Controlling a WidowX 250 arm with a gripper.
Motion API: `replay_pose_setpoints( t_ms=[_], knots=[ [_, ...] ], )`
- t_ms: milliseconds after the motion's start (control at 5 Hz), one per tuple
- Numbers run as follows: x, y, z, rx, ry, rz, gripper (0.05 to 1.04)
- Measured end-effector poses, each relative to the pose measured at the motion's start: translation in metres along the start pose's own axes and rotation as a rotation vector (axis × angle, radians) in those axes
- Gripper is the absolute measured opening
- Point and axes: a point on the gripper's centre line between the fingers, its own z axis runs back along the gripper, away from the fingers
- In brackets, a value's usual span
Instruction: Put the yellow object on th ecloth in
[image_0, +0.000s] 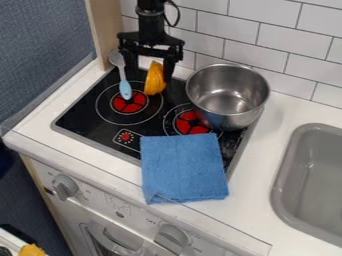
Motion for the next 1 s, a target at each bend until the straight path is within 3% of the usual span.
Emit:
replay_pose_setpoints(
  t_ms=[200,400,600,800,1000],
  knots=[
    [-0.003,-0.004,-0.006,-0.017,0.001,0.019,0.694],
    [-0.003,-0.004,-0.006,-0.015,0.002,0.01,0.568],
    [-0.005,-0.006,-0.007,-0.012,0.002,-0.009,0.568],
    [-0.01,-0.002,0.02,0.005,-0.061,-0.005,0.568],
    [-0.023,-0.002,0.076,-0.029,-0.213,0.01,0.568]
  ],
)
